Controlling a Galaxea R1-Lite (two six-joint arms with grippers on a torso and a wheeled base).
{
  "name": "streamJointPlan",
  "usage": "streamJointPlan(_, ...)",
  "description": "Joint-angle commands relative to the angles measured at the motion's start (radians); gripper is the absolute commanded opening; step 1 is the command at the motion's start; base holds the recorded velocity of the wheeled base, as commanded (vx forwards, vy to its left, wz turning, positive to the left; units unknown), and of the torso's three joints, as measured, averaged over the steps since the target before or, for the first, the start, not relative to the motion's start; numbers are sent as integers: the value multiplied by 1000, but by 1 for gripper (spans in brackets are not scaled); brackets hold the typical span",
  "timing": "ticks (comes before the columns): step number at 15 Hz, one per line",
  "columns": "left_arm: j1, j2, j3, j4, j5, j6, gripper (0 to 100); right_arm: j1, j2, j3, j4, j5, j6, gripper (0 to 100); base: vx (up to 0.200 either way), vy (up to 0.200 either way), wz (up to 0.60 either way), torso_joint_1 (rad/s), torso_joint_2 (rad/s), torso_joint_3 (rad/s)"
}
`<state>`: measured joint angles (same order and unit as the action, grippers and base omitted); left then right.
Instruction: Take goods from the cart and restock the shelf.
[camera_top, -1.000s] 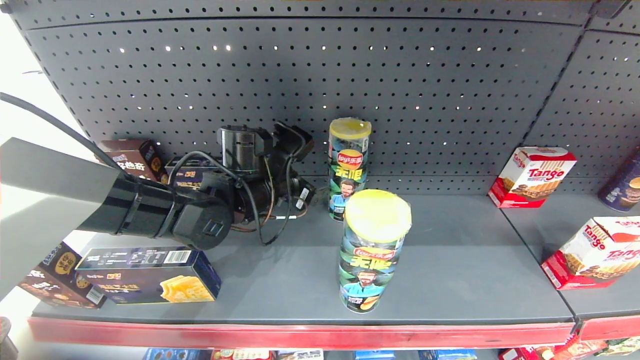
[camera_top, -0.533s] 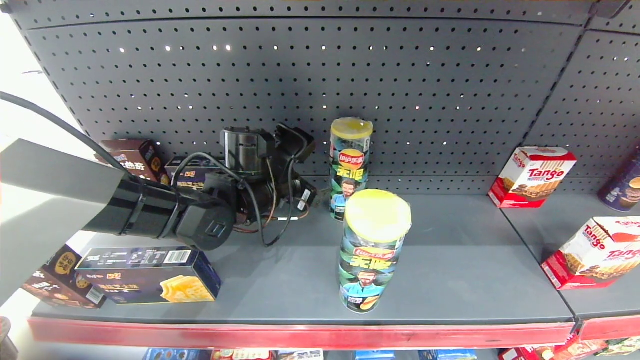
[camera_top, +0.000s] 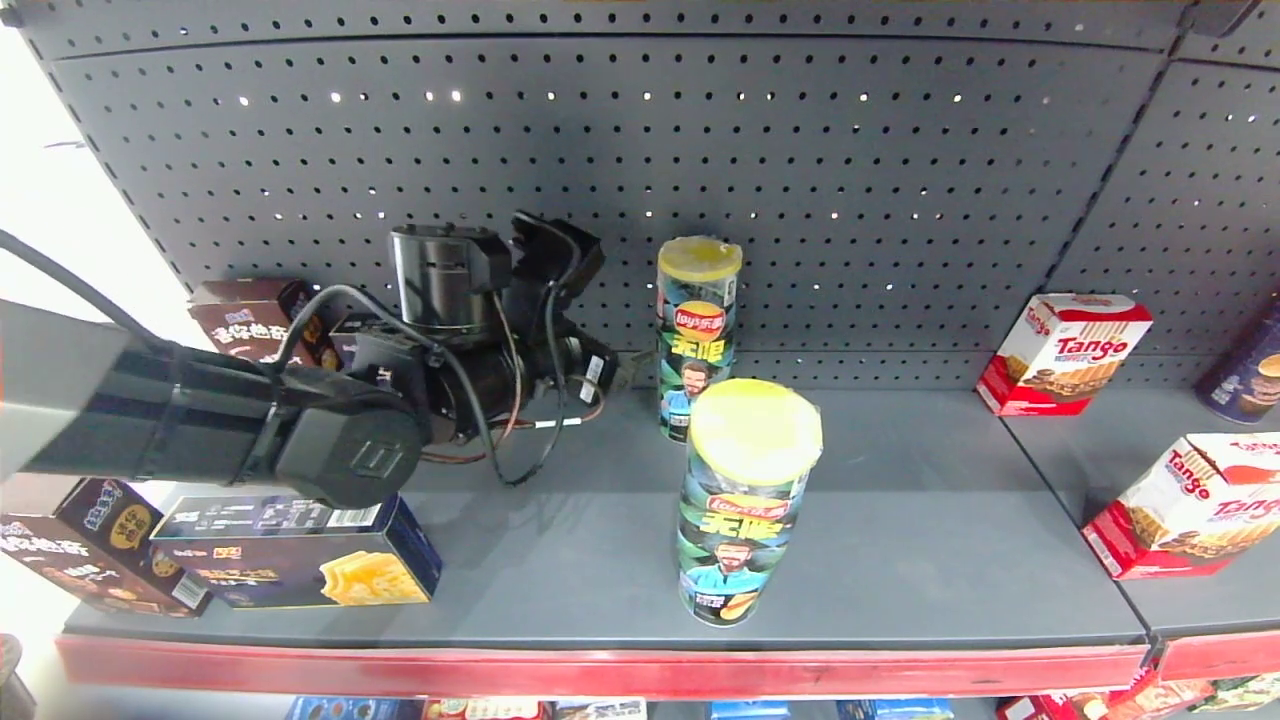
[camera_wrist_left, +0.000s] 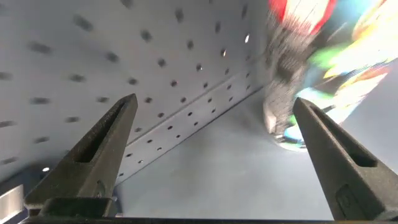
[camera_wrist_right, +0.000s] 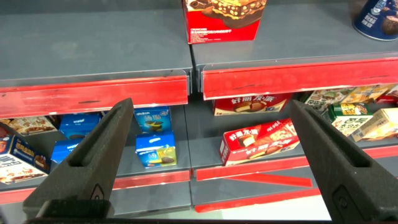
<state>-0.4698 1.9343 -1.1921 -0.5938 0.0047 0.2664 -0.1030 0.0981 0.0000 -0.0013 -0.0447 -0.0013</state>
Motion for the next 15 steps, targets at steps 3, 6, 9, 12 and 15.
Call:
streamJointPlan(3, -61, -333, 161, 0, 80, -99, 100, 0, 0, 0, 0, 0, 0, 100, 0, 0, 0, 0, 0, 0)
streamJointPlan(6, -87, -551, 362, -1, 77, -131, 100, 0, 2, 0, 0, 0, 0, 100, 0, 0, 0, 0, 0, 0)
streamJointPlan(9, -138, -982, 689, 51, 77, -144, 100, 0, 0, 0, 0, 0, 0, 100, 0, 0, 0, 0, 0, 0)
streamJointPlan(12, -35, -1380, 810, 318, 66, -142, 100, 0, 0, 0, 0, 0, 0, 100, 0, 0, 0, 0, 0, 0)
streamJointPlan(15, 253, -1703, 895, 557, -5, -177, 100, 0, 2, 0, 0, 0, 0, 100, 0, 0, 0, 0, 0, 0)
